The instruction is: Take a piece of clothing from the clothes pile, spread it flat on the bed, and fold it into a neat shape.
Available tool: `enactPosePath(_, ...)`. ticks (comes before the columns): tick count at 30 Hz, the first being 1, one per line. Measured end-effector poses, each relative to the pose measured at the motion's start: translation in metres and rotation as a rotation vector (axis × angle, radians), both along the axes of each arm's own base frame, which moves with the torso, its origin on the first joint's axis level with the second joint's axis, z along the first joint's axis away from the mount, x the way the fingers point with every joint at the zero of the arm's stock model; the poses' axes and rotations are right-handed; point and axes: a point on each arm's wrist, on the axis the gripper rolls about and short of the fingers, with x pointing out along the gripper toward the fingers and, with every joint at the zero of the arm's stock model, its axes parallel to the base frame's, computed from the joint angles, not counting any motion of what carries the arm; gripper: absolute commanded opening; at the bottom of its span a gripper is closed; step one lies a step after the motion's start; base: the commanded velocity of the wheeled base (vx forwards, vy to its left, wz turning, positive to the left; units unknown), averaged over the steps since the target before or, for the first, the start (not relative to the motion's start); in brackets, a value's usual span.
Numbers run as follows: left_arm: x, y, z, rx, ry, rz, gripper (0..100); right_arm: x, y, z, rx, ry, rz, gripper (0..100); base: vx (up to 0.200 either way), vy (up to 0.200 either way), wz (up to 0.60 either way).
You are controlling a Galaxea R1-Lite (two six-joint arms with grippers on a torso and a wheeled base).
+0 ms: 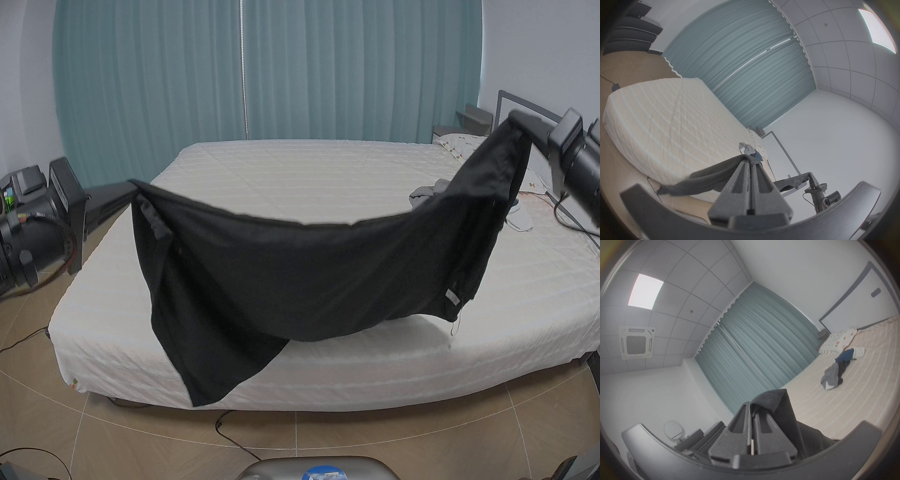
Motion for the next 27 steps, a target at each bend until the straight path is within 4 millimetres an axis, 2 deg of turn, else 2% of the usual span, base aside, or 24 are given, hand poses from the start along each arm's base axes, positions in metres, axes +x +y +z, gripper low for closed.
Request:
enactPosePath(1,0.003,0.000,0.007,0.000,-0.001,0.008,0,0.000,-0.004,0.014,0.004,-0.015,-0.013,0,0.000,0.000,0.00)
enactPosePath(5,0.022,0.000,0.029,0.003,0.010,0.037,0,0.008,-0.014,0.044,-0.001,-0.034,-0.063,0,0.000,0.000,0.00)
enactPosePath(9,0.055,-0.005,0.035,0.019,0.059,0.062,0,0.037,-0.019,0.052,-0.024,-0.004,-0.128,0,0.100,0.000,0.00)
enactPosePath(17,0.130,-0.017,0.014,0.050,0.175,0.094,0,0.113,-0.027,0.030,-0.050,0.064,-0.229,0,0.200,0.000,0.00)
enactPosePath(23,0.171,-0.024,-0.007,0.039,0.191,0.113,0,0.158,-0.024,0.002,-0.048,0.070,-0.259,0,0.200,0.000,0.00)
enactPosePath(27,0.191,-0.025,-0.021,0.031,0.185,0.129,0,0.183,-0.020,-0.021,-0.047,0.074,-0.268,0,0.200,0.000,0.00)
